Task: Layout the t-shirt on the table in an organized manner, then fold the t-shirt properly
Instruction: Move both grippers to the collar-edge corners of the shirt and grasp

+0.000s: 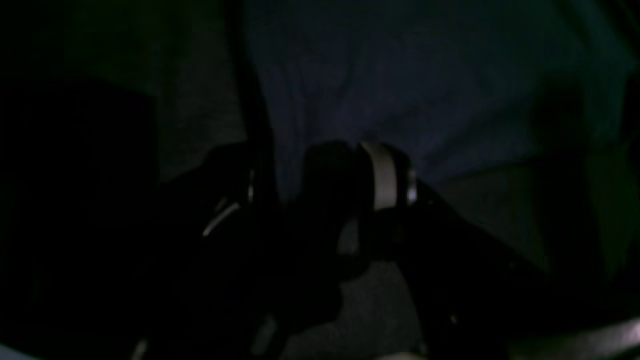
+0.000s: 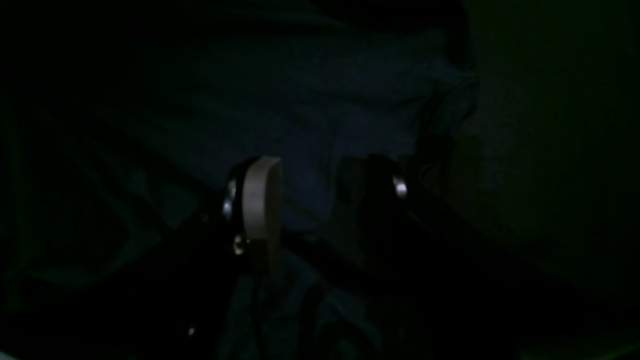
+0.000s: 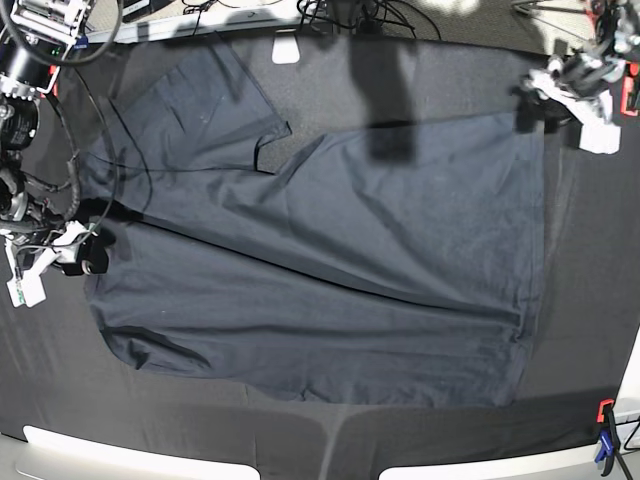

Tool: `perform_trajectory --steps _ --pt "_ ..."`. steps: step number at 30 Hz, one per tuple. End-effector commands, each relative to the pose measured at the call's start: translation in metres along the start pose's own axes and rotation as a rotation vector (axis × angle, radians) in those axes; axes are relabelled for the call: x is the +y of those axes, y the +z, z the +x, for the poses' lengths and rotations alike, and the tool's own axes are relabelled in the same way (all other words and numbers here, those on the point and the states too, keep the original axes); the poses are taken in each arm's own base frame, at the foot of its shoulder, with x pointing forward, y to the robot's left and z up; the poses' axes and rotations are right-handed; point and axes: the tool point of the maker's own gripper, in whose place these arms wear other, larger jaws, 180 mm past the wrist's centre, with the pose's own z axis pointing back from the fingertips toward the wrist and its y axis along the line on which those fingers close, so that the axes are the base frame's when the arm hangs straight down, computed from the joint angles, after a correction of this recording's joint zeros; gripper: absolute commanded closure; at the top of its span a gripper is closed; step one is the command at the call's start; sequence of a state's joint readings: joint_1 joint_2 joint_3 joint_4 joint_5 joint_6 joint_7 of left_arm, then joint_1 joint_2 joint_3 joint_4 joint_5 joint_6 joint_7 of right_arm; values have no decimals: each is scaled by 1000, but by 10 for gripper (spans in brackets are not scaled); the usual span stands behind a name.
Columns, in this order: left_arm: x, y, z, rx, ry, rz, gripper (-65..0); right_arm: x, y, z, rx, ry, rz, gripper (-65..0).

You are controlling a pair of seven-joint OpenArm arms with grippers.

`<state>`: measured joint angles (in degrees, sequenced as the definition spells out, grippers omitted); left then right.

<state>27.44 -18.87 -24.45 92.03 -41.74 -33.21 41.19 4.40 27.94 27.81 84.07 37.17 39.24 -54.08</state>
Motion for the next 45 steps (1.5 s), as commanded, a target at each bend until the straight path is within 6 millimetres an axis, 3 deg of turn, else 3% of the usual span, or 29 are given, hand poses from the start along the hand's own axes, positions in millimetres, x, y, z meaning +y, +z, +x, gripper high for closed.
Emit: perform_trajectory --steps 1,3,5,6,11,17,21,30,35,40,45 --pt "3 4 5 -8 -10 10 -205 -3 8 21 -54 35 -3 -262" --pt "3 4 1 10 -9 10 -129 -3 8 21 -54 35 -3 -262" --pt "1 5 -1 14 -19 -3 -12 -3 8 21 -55 35 -3 -262" --pt "-2 5 -1 12 -32 -19 0 -3 8 21 -55 35 -3 -262" --pt "8 13 11 -26 -46 2 0 -3 8 21 -54 35 -4 -262" --pt "45 40 29 -91 -24 115 0 -3 8 21 -54 35 -4 -262" --pt "58 51 36 -118 -18 159 0 -3 8 21 -53 35 -4 -262" --pt "67 60 36 -75 -50 175 0 -1 10 19 -36 50 -5 -262" --pt "63 60 40 -103 -26 150 0 21 28 25 -40 172 -14 -262" --pt "60 59 42 -118 -14 136 0 45 46 1 5 257 -5 -262" --pt "59 59 44 -125 -10 127 0 50 67 -16 -7 230 -41 -262"
